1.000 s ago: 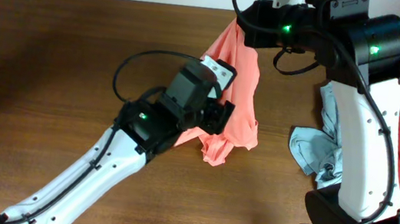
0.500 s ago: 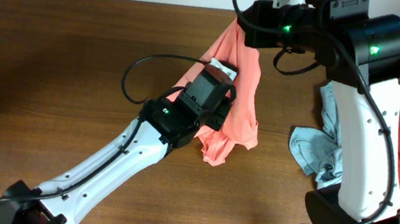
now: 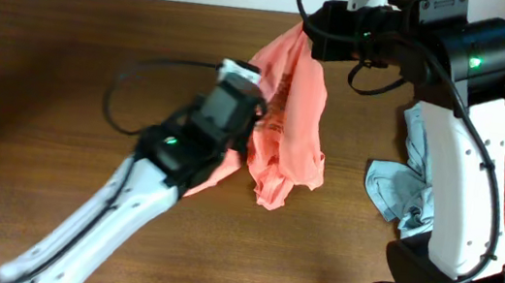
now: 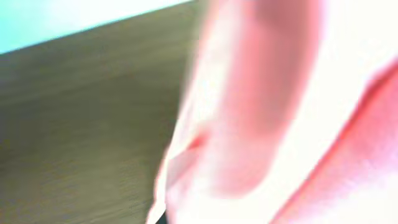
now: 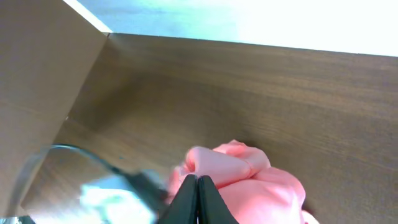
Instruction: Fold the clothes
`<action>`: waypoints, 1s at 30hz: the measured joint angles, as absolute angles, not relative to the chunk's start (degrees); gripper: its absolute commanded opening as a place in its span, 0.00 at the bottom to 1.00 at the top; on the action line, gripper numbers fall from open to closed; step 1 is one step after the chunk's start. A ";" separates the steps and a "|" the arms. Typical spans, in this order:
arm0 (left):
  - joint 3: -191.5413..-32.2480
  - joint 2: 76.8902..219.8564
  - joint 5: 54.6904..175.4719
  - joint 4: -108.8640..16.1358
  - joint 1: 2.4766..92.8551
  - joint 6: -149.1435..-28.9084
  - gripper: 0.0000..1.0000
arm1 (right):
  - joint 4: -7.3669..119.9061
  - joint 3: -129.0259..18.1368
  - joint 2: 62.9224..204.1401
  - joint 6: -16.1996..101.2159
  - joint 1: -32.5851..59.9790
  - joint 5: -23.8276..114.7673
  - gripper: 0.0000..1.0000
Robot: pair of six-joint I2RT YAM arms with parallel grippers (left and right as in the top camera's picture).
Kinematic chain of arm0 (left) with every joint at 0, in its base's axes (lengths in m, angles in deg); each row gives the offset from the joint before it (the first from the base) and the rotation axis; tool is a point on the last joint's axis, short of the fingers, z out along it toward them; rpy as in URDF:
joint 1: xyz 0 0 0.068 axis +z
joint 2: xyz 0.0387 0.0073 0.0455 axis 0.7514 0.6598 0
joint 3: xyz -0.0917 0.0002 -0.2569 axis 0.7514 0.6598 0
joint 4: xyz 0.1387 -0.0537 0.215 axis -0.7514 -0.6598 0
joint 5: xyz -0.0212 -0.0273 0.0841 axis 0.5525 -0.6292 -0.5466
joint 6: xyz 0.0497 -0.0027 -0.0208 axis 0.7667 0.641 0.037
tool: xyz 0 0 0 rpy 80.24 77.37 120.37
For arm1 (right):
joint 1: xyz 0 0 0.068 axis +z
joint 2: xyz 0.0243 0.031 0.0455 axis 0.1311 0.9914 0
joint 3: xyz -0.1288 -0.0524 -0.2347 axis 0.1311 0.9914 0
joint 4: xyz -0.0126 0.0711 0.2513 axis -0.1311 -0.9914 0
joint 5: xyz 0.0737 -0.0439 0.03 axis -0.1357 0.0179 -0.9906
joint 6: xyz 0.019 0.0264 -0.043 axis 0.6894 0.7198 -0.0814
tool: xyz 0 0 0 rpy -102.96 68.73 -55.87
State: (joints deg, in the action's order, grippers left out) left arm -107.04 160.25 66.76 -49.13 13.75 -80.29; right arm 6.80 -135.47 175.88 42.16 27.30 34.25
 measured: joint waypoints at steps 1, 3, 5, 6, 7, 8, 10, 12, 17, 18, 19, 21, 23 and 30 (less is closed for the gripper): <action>-107.04 158.20 65.84 -50.22 14.87 -80.27 0.01 | 6.29 -135.47 175.88 42.31 26.80 34.29 0.08; -107.04 154.53 64.77 -50.70 17.38 -80.27 0.01 | 5.00 -135.47 175.88 42.31 25.73 34.44 0.09; -107.04 151.53 64.18 -50.86 19.53 -80.29 0.01 | 3.89 -135.47 175.88 42.33 24.59 34.53 0.09; -107.04 149.85 63.76 -50.94 20.71 -80.29 0.01 | 3.36 -135.47 175.88 42.36 24.07 34.62 0.12; -107.04 148.45 63.35 -50.96 21.45 -80.29 0.01 | 2.95 -135.47 175.88 42.31 23.65 34.64 0.18; -107.04 147.93 63.17 -50.96 21.60 -80.29 0.01 | 2.73 -135.47 175.88 42.27 23.43 34.66 0.24; -107.04 147.01 63.15 -51.10 21.71 -80.29 0.01 | 1.94 -135.47 175.88 42.38 23.02 34.73 0.33; -107.04 147.09 63.13 -51.82 21.71 -80.27 0.01 | 1.27 -135.47 175.88 42.16 22.98 34.84 0.41; -107.04 147.09 62.52 -51.97 22.96 -80.27 0.01 | -2.73 -135.47 175.86 41.79 22.98 35.54 0.61; -107.04 147.09 62.32 -52.01 23.15 -80.25 0.01 | -6.32 -135.45 175.88 41.42 22.98 36.43 0.61; -107.04 147.09 62.30 -52.06 23.15 -80.25 0.01 | -7.43 -135.39 175.86 41.22 22.98 37.04 0.61; -107.04 147.09 62.32 -52.06 23.26 -80.27 0.01 | -7.87 -133.31 175.33 40.65 23.00 37.68 0.61; -107.04 147.09 62.32 -52.08 23.85 -80.25 0.01 | -7.91 -129.53 174.70 40.50 23.13 38.38 0.61; -107.04 147.09 62.30 -52.45 27.63 -80.25 0.01 | -7.37 -109.16 174.13 45.20 23.32 44.45 0.60</action>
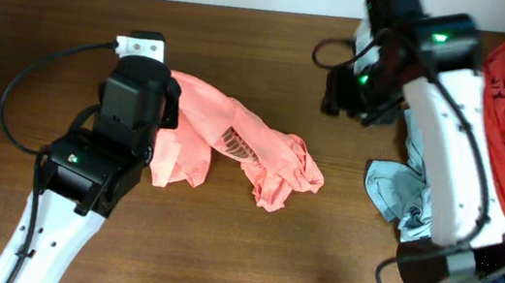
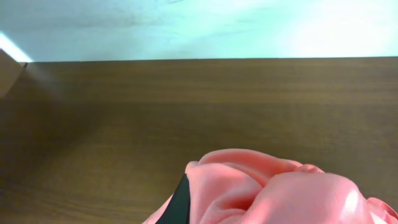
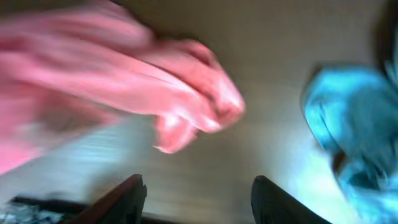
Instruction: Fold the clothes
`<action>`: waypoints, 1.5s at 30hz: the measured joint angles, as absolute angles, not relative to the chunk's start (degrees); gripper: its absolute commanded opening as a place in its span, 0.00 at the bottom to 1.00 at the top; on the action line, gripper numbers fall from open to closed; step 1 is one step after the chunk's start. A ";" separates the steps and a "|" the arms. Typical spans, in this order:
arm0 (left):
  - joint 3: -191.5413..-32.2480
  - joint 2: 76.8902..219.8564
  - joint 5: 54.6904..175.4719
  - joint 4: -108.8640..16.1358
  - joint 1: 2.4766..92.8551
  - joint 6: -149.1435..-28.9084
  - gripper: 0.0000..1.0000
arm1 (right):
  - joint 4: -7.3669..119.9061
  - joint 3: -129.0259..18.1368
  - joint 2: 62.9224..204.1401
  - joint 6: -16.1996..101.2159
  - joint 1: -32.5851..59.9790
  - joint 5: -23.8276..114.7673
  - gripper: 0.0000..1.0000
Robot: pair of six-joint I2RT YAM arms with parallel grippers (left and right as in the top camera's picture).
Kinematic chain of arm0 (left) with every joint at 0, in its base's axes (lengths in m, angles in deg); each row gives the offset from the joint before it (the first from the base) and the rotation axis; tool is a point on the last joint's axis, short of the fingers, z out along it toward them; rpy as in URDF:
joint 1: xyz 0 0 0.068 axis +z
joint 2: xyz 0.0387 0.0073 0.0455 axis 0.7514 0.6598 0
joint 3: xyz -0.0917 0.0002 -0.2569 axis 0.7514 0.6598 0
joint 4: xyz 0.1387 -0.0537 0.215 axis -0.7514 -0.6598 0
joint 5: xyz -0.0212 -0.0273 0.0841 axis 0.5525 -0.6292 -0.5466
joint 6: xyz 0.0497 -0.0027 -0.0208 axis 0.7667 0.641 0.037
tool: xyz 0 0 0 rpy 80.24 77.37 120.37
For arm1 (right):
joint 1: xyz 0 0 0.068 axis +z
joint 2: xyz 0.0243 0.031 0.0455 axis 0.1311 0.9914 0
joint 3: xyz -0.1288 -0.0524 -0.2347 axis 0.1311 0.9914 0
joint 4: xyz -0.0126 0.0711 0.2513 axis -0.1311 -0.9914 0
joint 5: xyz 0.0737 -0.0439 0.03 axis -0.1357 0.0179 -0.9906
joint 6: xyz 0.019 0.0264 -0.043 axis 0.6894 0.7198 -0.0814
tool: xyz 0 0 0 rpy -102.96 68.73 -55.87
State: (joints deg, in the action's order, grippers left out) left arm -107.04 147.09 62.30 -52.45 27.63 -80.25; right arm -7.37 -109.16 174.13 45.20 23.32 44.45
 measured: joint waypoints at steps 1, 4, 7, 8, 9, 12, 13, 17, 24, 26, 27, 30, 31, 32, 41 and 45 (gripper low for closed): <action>-107.04 147.09 62.30 -52.49 27.94 -80.25 0.01 | -6.41 -104.85 174.24 47.21 23.32 46.31 0.60; -107.04 147.09 62.25 -52.63 28.20 -80.25 0.01 | -2.78 -95.76 174.33 50.94 23.32 48.41 0.59; -107.04 147.09 62.27 -52.69 28.22 -80.25 0.01 | 4.20 -86.38 174.35 52.87 23.32 47.73 0.56; -107.04 147.09 62.23 -52.76 28.22 -80.25 0.01 | 6.10 -83.61 174.39 53.41 23.32 47.12 0.56; -107.04 147.09 62.14 -52.76 28.22 -80.25 0.01 | 8.98 -80.11 174.31 53.76 23.32 46.25 0.55; -107.04 147.09 62.08 -52.93 28.22 -80.25 0.01 | 14.07 -73.33 174.33 55.29 23.32 44.50 0.52; -107.04 147.09 62.08 -53.15 28.22 -80.25 0.01 | 16.09 -71.00 174.33 56.04 23.32 43.89 0.50; -107.04 147.09 62.08 -53.85 28.22 -80.25 0.01 | 25.48 -63.17 174.35 60.67 23.32 41.37 0.43; -107.04 147.09 62.14 -54.16 28.22 -80.25 0.01 | 38.88 -53.47 174.35 66.29 23.32 36.85 0.31; -107.04 147.09 62.14 -54.44 28.22 -80.25 0.01 | 39.63 -51.85 174.35 67.18 23.32 36.17 0.14; -107.04 147.09 62.14 -54.44 28.22 -80.25 0.01 | 39.67 -51.46 174.35 67.53 23.32 35.93 0.04; -107.04 147.09 62.14 -54.44 28.22 -80.25 0.01 | 39.91 -50.95 174.35 67.67 23.32 35.38 0.04; -107.04 147.09 62.14 -54.44 28.22 -80.25 0.01 | 40.11 -50.93 174.35 67.60 23.22 35.36 0.04; -107.04 147.09 62.14 -54.44 28.22 -80.25 0.01 | 40.28 -50.93 174.35 67.56 23.11 35.36 0.04; -107.06 147.12 62.21 -48.98 28.22 -77.67 0.00 | 22.12 -70.76 171.60 55.21 14.04 34.97 0.04; -108.70 147.12 62.38 -48.98 28.22 -74.63 0.01 | 9.29 -91.41 169.67 47.95 10.34 35.27 0.04</action>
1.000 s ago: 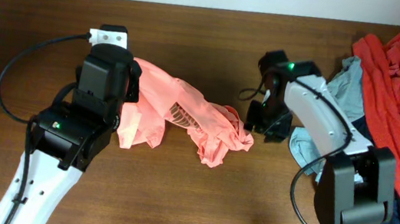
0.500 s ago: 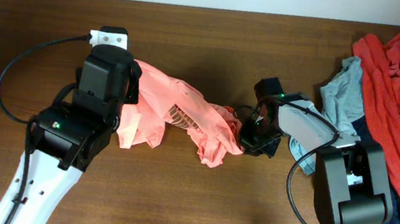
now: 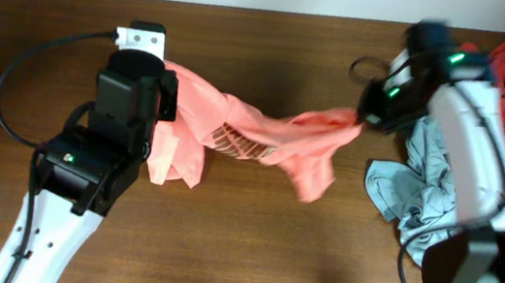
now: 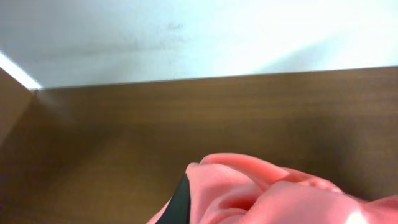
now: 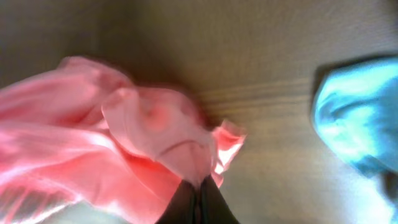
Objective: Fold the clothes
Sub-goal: 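Stretch the shirt between both grippers, pulling apart toward the far edge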
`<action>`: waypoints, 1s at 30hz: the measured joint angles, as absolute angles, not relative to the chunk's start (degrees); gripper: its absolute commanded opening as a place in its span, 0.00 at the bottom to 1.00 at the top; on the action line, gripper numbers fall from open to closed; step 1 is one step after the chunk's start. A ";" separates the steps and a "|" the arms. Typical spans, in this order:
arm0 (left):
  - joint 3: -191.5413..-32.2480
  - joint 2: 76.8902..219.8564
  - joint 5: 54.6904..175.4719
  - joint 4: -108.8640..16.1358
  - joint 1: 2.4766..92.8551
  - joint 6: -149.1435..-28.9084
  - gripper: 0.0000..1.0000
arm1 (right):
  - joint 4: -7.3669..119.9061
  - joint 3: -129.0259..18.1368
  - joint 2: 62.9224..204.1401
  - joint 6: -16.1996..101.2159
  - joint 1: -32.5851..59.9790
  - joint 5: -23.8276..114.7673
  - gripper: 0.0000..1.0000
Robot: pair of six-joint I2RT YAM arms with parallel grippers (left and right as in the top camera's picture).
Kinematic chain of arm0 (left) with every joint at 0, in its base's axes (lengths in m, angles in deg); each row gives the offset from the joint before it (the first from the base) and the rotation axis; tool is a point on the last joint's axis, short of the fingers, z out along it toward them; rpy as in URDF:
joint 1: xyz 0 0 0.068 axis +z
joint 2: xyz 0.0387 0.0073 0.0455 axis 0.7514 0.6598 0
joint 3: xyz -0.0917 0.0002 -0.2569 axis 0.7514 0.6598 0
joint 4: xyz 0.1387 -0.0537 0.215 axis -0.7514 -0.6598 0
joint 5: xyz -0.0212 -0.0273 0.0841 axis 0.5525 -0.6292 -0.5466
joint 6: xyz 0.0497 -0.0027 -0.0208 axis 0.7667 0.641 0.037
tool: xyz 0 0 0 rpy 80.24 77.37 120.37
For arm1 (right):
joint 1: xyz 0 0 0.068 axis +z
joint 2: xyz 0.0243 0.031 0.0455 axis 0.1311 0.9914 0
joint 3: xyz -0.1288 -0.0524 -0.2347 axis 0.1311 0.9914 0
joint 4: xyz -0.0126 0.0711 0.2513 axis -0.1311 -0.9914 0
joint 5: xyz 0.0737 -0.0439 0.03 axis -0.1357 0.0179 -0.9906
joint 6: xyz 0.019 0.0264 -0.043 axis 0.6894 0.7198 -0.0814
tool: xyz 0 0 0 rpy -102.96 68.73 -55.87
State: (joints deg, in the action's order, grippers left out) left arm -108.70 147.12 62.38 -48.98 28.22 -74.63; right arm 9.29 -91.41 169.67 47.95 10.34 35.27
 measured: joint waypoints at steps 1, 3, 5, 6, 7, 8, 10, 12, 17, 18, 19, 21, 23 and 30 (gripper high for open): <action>-109.64 147.12 62.38 -49.19 28.22 -74.02 0.01 | 7.12 -96.46 169.04 46.55 9.82 35.45 0.04; -112.38 147.12 62.41 -50.96 28.22 -73.13 0.01 | 2.23 -103.63 168.71 45.04 9.51 35.86 0.04; -116.27 147.12 62.43 -54.16 28.22 -72.47 0.00 | -1.88 -111.89 168.23 43.56 9.42 36.13 0.04; -117.23 147.09 62.45 -54.64 28.22 -72.43 0.01 | -3.69 -115.61 168.03 43.05 9.45 36.32 0.04; -118.93 147.12 62.65 -56.49 28.22 -72.21 0.01 | -4.81 -117.70 167.90 42.84 9.45 36.41 0.04; -120.86 147.12 63.08 -58.79 28.22 -71.97 0.01 | -6.30 -120.72 167.77 42.44 9.42 36.52 0.04; -123.17 147.05 63.63 -61.96 28.22 -71.86 0.01 | -7.91 -124.72 167.31 41.94 9.45 36.61 0.04; -126.25 147.05 64.09 -67.12 28.22 -71.92 0.01 | -7.91 -126.73 166.31 41.66 9.45 36.74 0.04; -133.53 147.09 64.77 -75.99 30.80 -74.11 0.01 | -7.91 -126.86 163.27 41.61 8.66 36.76 0.04; -134.52 146.96 64.79 -76.32 31.72 -74.70 0.01 | -7.91 -126.86 162.50 41.59 8.13 36.80 0.04; -135.17 146.79 64.77 -76.67 32.64 -75.16 0.01 | -7.91 -126.86 161.93 41.55 7.72 36.91 0.04; -136.18 145.81 64.92 -77.50 37.08 -76.88 0.01 | -7.91 -126.86 159.77 41.48 6.15 37.48 0.04; -136.24 145.54 64.92 -77.81 39.74 -77.39 0.01 | -7.91 -126.86 158.52 41.44 5.49 38.53 0.04; -136.55 151.18 64.96 -78.83 46.56 -78.20 0.00 | -7.91 -123.39 157.98 41.42 5.36 43.91 0.04</action>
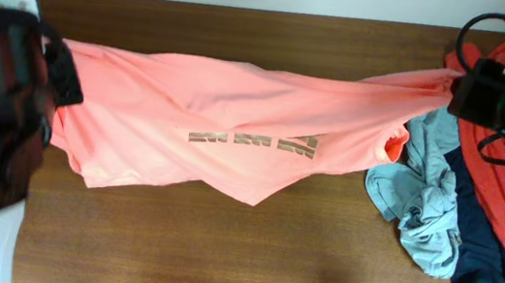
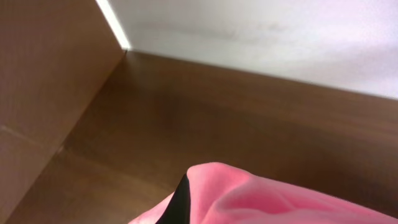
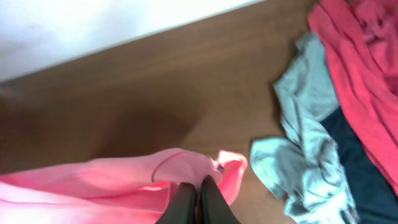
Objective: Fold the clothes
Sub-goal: 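Stretch the shirt between both grippers, pulling apart toward the far edge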
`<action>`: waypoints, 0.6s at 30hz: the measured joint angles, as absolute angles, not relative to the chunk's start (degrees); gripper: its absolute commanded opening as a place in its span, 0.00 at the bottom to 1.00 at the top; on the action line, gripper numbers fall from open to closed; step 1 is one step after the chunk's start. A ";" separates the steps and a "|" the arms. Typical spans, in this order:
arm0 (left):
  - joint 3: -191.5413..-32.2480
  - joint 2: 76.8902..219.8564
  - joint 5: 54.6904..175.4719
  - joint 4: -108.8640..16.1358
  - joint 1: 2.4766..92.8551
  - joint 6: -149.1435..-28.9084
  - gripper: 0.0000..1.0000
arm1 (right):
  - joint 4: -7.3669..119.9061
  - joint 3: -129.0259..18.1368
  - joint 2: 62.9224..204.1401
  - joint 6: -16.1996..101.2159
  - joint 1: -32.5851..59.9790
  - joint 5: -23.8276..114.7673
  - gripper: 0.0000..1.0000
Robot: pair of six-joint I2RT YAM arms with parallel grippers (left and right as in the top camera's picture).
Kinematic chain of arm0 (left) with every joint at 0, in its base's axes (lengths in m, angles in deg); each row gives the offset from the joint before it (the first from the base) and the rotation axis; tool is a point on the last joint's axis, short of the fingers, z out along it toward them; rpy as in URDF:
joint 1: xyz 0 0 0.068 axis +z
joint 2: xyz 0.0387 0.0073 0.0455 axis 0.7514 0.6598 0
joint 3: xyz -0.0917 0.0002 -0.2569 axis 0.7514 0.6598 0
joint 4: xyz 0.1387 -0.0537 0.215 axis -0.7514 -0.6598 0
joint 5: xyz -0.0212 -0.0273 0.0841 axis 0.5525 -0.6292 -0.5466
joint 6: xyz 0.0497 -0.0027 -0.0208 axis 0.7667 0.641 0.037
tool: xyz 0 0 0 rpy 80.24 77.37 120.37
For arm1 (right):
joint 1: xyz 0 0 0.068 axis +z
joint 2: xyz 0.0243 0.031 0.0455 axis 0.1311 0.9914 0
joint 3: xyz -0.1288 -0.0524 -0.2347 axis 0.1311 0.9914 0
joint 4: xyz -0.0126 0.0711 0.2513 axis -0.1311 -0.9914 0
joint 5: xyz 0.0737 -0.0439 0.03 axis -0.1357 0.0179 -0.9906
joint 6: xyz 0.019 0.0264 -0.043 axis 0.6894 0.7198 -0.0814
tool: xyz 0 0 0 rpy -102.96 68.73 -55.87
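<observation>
A salmon-pink T-shirt (image 1: 235, 125) with a grey chest print hangs stretched wide above the brown table, held at both ends. My left gripper (image 1: 59, 67) is shut on its left edge; in the left wrist view only one dark finger (image 2: 181, 200) shows against the pink cloth (image 2: 261, 202). At the right, my right gripper (image 1: 455, 90) is shut on the shirt's other end, its fingers (image 3: 186, 202) pinching pink fabric (image 3: 93, 186) near a sleeve opening.
A pile of clothes lies at the table's right side: a pale blue-grey garment (image 1: 421, 198), a red one and a dark navy one (image 1: 476, 259). The same pile shows in the right wrist view (image 3: 311, 155). A pale wall runs behind the table (image 1: 218, 254).
Both grippers have moved apart, left one further left, right one further right. The shirt, then sagging and bunched between them, is now pulled out wide and flat with its print showing.
At first both grippers held the bunched shirt close together near the table's middle. Then the left gripper held it at the left while the right was open and away from it. Later the right gripper was shut on the far end, and now the shirt is spread.
</observation>
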State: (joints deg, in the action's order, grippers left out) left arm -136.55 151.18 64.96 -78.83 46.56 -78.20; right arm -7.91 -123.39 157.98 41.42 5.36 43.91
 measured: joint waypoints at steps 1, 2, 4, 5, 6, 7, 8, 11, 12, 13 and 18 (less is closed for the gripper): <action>-136.55 152.56 65.05 -78.85 47.31 -78.22 0.01 | -7.91 -122.05 158.17 41.44 5.36 44.98 0.04; -136.55 154.07 65.44 -78.85 48.18 -78.35 0.01 | -7.91 -121.22 158.50 41.42 5.36 45.52 0.04; -136.55 156.89 66.76 -79.14 49.58 -78.37 0.00 | -7.91 -119.47 159.22 41.55 5.36 46.33 0.04; -136.55 158.31 67.65 -79.31 50.08 -78.37 0.00 | -7.91 -118.29 159.77 41.68 5.36 46.70 0.04; -136.55 159.12 68.11 -79.36 50.32 -78.37 0.00 | -7.91 -117.62 160.30 41.74 5.36 46.95 0.04; -136.55 160.01 68.68 -79.34 50.43 -78.37 0.01 | -7.91 -117.33 160.56 41.74 5.36 47.08 0.04; -136.53 160.62 69.12 -79.31 50.47 -78.39 0.01 | -7.91 -117.07 160.91 41.70 5.36 47.14 0.04; -136.53 161.50 70.47 -78.75 50.47 -78.39 0.00 | -7.91 -116.98 161.10 41.59 5.36 47.58 0.04; -136.53 161.52 70.78 -78.72 50.47 -78.39 0.00 | -7.91 -116.98 161.06 41.55 5.36 47.58 0.04; -136.53 161.54 71.02 -78.72 50.47 -78.39 0.01 | -7.94 -116.98 161.02 41.46 5.36 47.51 0.04; -136.53 161.45 71.24 -78.88 50.47 -78.39 0.01 | -7.91 -116.98 159.88 41.42 5.36 47.25 0.05</action>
